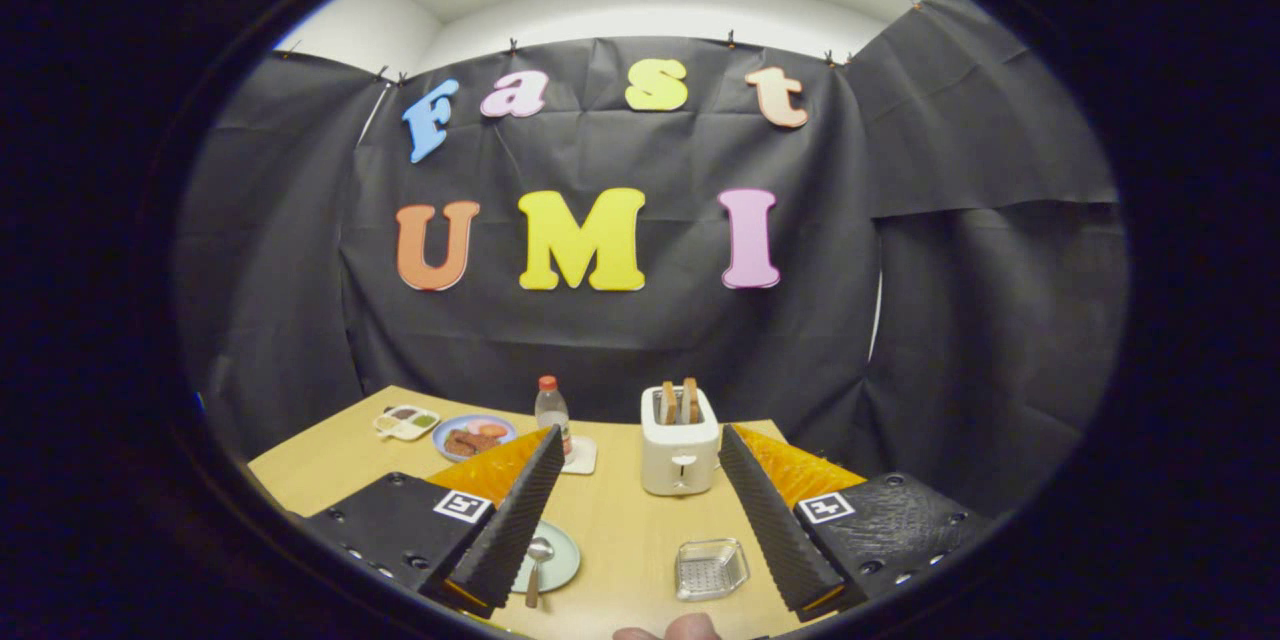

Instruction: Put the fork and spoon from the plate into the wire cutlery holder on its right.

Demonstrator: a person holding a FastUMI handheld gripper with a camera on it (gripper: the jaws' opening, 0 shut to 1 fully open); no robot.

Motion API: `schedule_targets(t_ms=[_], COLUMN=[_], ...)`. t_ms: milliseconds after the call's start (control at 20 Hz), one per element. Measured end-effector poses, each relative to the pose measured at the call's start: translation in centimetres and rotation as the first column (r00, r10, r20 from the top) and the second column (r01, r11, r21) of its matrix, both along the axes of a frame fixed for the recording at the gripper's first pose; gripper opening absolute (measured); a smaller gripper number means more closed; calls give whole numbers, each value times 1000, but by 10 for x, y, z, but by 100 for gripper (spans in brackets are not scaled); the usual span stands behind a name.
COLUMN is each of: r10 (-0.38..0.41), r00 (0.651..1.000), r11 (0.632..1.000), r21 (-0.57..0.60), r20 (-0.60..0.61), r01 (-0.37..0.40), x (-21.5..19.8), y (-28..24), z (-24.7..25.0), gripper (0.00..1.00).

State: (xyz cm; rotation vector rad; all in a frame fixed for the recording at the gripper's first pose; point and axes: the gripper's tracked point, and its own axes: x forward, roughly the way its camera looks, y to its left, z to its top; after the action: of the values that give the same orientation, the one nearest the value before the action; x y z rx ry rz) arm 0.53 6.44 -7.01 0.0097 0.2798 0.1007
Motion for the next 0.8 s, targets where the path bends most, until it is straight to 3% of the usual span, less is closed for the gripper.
schedule_targets(t_ms=[250,450,800], r10=[84,128,166], r00=[982,946,797], r11=[996,989,969], r21=[-23,-38,-54], r20=[-172,-297,-581], r01=[-89,-145,-242], x=[2,5,-10], y=[42,72,114], z=[-53,-102,-212], gripper=[95,95,96])
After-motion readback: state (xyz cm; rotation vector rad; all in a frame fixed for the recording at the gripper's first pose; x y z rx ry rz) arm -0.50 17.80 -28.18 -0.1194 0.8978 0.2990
